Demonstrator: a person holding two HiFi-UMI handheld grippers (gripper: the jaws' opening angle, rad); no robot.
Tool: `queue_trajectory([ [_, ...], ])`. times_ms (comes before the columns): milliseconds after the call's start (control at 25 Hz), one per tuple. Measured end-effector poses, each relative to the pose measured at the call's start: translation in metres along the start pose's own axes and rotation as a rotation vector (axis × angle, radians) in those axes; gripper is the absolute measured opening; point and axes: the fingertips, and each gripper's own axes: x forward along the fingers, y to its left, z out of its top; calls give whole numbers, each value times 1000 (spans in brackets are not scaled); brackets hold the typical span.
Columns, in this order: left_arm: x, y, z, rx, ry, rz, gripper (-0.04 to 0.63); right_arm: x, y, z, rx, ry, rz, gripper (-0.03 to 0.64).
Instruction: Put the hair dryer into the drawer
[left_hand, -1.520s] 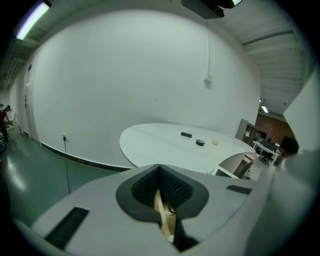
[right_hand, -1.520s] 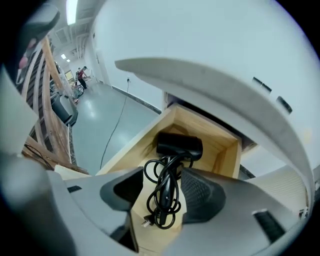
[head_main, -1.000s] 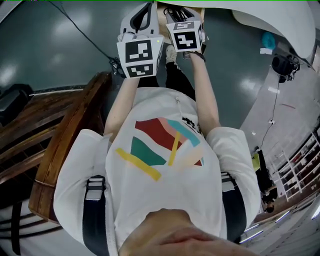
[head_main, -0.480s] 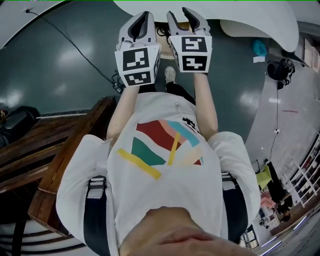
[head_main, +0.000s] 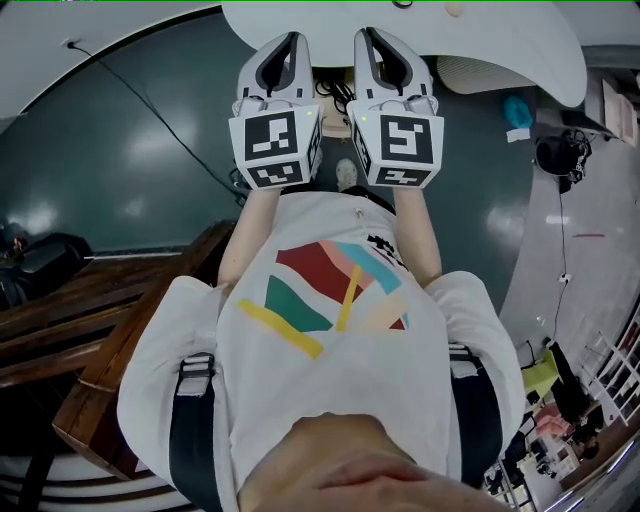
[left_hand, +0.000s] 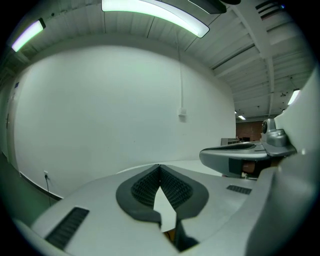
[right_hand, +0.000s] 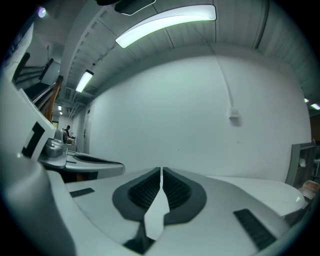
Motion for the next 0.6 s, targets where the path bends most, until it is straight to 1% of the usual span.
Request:
queue_trajectory([
  [160,-6,-7,20,35,-43,-1,14,-15,-2,18,-27,-68,-19,15],
  [360,-17,-12,36,66,-92,8,14,-31,2,34,-25,-141,-10,11],
  [600,-24,-10,37,75,-112,16,14,-32,14,34,-21,-152,13,11],
])
